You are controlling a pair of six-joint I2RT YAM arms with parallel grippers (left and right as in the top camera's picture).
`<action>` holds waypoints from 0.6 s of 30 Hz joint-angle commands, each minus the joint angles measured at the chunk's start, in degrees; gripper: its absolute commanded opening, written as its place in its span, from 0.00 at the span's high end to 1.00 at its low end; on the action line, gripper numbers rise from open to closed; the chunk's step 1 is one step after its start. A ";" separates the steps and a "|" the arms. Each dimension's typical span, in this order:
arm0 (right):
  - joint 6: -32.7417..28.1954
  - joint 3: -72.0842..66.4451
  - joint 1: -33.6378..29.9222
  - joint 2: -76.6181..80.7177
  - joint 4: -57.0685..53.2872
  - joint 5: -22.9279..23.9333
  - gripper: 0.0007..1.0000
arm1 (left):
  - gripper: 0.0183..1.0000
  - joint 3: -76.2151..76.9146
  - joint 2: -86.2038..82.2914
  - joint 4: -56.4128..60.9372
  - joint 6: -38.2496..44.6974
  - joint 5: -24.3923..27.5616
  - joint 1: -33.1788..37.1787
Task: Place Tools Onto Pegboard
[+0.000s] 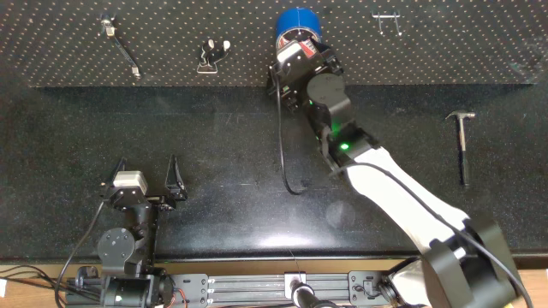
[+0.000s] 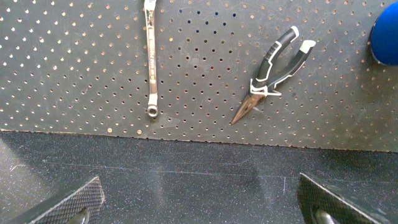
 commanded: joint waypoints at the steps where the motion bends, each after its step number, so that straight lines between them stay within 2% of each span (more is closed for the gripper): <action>1: 0.42 0.39 -1.62 -13.99 -8.83 -0.28 0.03 | 0.00 -0.11 -0.55 -0.42 0.76 0.37 0.28; 4: 0.39 0.39 -4.35 -21.00 -17.31 -0.26 0.03 | 0.00 -0.11 -0.55 -0.42 0.76 0.37 0.28; 6: 0.46 0.39 -9.42 -26.60 -27.21 -0.28 0.03 | 0.00 -0.11 -0.55 -0.42 0.76 0.37 0.28; 8: 1.44 0.39 -13.53 -28.89 -31.67 -0.28 0.03 | 0.00 -0.11 -0.52 -0.42 0.76 0.37 0.28; 12: 8.96 0.39 -25.33 -33.35 -41.35 -0.68 0.03 | 0.00 -0.11 -0.55 -0.42 0.76 0.37 0.28; 13: 9.97 0.39 -27.87 -34.18 -43.28 -2.12 0.03 | 0.00 -0.11 -0.55 -0.42 0.76 0.37 0.28; 15: 11.85 0.39 -36.41 -35.78 -48.72 -8.41 0.03 | 0.00 -0.11 -0.55 -0.42 0.76 0.37 0.28; 18: 12.81 0.39 -45.18 -35.69 -54.51 -11.85 0.03 | 0.00 -0.11 -0.55 -0.42 0.76 0.37 0.28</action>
